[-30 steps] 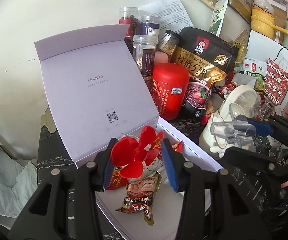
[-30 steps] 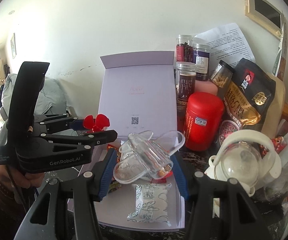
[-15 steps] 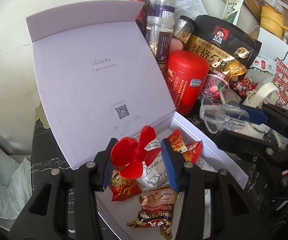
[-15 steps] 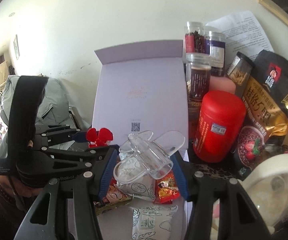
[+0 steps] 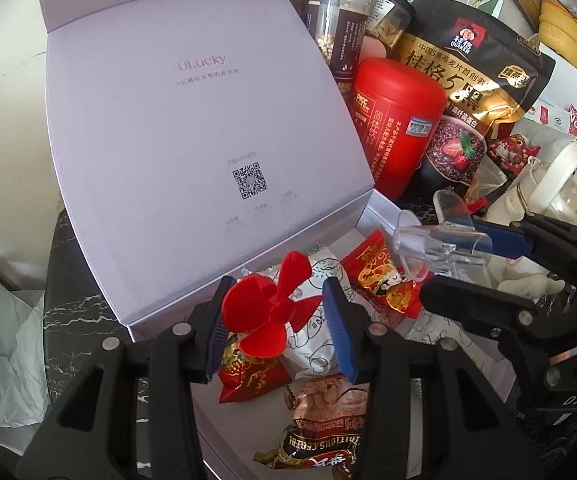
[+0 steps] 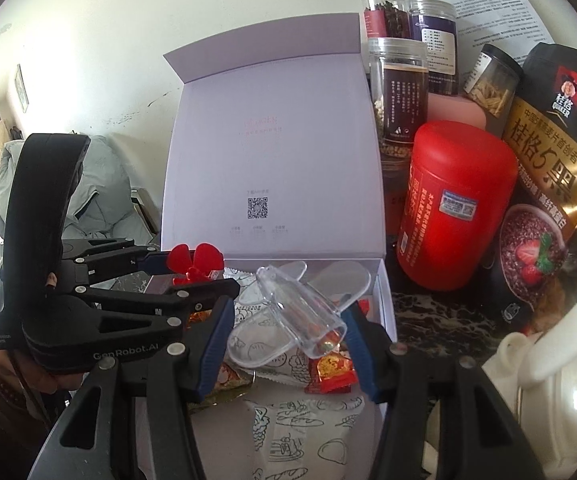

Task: Organize objects
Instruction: 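Lower the pinwheel with left gripper while right gripper lowers the plastic piece into the box, then open left gripper releasing the pinwheel while right gripper releases the plastic piece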

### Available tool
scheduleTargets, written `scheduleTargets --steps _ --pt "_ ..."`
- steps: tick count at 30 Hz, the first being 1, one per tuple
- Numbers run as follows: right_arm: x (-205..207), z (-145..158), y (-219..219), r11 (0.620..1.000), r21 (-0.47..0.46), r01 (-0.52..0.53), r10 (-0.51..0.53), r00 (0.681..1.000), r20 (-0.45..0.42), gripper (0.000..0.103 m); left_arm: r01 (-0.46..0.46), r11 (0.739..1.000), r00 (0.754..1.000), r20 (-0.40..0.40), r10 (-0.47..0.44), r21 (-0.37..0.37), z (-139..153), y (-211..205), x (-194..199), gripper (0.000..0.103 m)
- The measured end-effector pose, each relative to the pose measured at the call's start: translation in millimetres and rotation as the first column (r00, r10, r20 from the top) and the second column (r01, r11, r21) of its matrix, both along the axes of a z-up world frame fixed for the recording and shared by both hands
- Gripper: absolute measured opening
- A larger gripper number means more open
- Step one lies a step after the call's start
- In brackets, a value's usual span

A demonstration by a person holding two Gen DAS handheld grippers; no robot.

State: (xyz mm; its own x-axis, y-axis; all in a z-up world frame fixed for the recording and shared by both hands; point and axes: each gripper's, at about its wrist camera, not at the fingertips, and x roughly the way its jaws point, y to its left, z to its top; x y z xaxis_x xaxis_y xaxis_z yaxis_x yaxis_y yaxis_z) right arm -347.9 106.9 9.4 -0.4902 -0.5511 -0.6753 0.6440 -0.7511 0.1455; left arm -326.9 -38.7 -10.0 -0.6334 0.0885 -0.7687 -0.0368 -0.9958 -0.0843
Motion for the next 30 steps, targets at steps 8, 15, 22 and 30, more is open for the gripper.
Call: scheduleTargets --steps 8,15,22,30 --pt "-7.0 -17.7 -7.3 0.999 0.04 -0.013 0.012 0.999 0.04 0.055 -0.008 0.999 0.999 0.045 0.009 -0.033 -14.8 6.0 -7.0 0.042" --pt "-13.5 -30.1 -8.0 0.999 0.047 -0.018 0.013 0.996 0.086 0.055 -0.01 0.999 0.998 0.061 0.013 -0.039 -20.8 6.7 -10.1 0.042" --pt "-16.2 -41.3 -13.5 0.996 0.085 -0.025 0.016 0.993 0.113 0.055 -0.015 0.998 0.998 0.058 0.018 -0.061 -23.4 5.6 -11.0 0.043" --pt "-18.9 -42.2 -12.7 0.994 0.112 -0.006 -0.008 0.993 0.122 0.058 -0.024 0.999 0.998 0.052 0.027 -0.044 -22.0 2.5 -12.0 0.045"
